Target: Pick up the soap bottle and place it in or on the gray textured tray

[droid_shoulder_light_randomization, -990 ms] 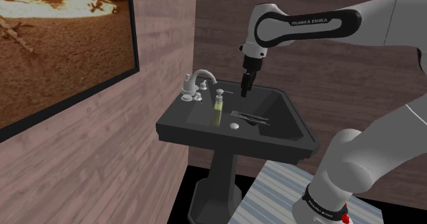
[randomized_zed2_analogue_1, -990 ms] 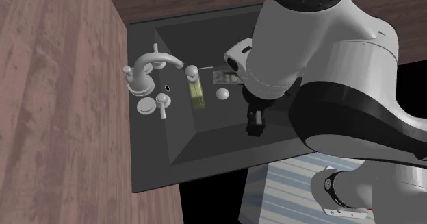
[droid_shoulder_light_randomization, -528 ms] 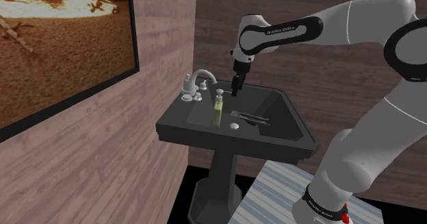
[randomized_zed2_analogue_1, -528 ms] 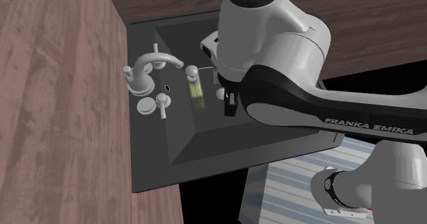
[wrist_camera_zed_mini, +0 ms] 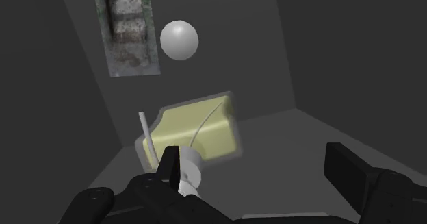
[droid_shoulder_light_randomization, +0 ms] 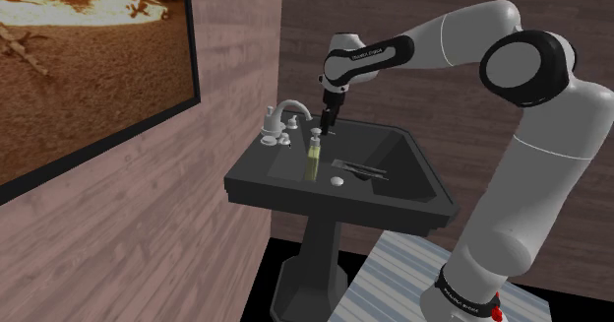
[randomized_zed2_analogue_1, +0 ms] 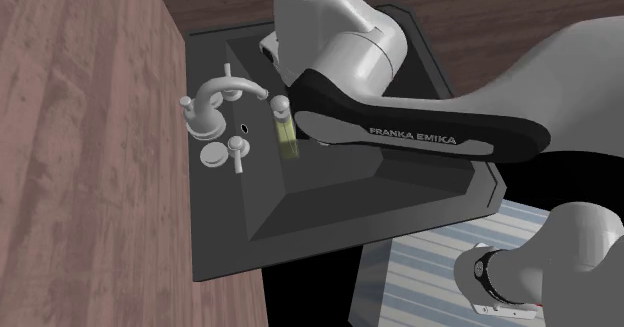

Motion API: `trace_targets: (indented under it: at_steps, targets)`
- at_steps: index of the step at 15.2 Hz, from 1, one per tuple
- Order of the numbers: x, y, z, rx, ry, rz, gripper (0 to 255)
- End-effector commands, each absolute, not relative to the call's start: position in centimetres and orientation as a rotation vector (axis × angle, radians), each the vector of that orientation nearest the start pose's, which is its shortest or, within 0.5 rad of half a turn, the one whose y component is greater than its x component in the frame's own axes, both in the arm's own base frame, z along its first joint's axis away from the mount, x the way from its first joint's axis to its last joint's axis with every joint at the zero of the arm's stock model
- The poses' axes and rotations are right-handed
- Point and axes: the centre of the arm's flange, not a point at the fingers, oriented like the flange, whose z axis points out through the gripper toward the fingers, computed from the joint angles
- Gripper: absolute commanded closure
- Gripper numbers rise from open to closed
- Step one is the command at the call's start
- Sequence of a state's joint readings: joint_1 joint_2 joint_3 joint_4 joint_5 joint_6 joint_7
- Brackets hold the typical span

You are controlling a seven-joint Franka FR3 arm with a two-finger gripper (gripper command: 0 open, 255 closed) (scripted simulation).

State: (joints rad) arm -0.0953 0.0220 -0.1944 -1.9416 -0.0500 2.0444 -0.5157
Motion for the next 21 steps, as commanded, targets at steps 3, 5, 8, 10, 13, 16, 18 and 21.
trace_targets:
  at_steps: [3,5,8,10,13,16,18,21]
  targets:
    - [58.8,-19.1,45.9,-3.214,-0.419,-0.11,0]
    - [60.8,-20.4,45.2,-3.224,-0.43,-0.121,0]
    - [61.0,-20.6,44.1,-3.224,-0.431,-0.122,0]
    - [61.1,-20.7,43.0,-3.224,-0.431,-0.122,0]
    - [61.3,-20.9,41.2,-3.224,-0.431,-0.122,0]
    - [61.3,-20.9,41.2,-3.224,-0.431,-0.122,0]
    - [61.3,-20.9,41.2,-3.224,-0.431,-0.122,0]
    - [61.3,-20.9,41.2,-3.224,-0.431,-0.122,0]
